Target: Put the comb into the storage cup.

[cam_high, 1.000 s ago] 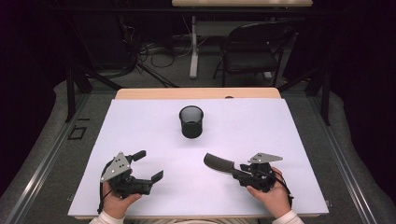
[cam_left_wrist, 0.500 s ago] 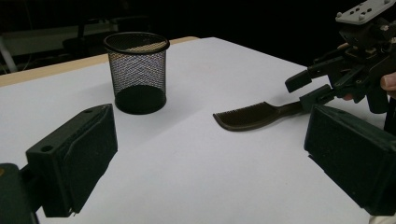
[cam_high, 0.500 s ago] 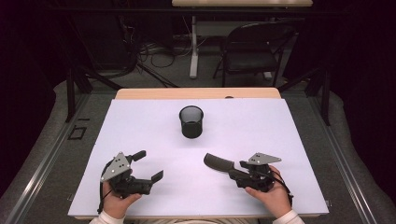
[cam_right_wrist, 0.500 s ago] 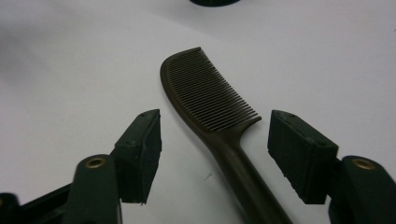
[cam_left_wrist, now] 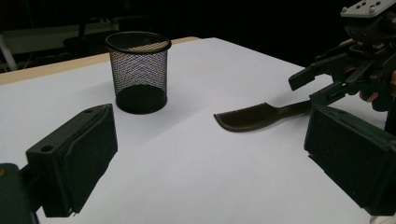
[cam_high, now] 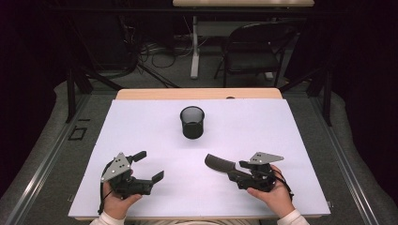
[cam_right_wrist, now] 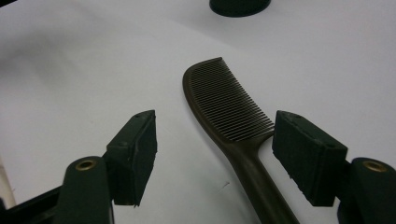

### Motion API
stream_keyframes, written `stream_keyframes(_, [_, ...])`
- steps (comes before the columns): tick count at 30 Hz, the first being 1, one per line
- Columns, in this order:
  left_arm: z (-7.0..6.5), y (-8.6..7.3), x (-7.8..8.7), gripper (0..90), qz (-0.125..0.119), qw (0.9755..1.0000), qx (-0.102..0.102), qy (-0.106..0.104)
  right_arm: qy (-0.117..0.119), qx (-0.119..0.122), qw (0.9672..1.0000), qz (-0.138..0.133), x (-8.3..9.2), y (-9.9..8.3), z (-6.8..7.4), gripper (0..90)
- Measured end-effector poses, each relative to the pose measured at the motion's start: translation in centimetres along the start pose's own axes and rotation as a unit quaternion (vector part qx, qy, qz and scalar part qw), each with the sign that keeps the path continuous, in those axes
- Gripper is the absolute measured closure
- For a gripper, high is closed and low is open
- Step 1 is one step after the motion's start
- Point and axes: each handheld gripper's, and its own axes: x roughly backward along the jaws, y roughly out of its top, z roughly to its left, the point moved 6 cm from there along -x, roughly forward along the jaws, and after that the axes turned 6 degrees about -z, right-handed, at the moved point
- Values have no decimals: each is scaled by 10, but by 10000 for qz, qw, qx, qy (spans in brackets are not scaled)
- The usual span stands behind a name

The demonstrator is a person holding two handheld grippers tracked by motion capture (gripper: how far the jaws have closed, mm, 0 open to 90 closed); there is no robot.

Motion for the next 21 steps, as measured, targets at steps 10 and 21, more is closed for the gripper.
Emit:
stream_keyframes(10, [0,0,-1,28,-1,10000,13,8,-98,103,9997,207,3,4,-6,153])
stream_keyframes(21, [0,0,-1,28,5,10000,2,4,-93,464,9970,615,8,11,-8,0])
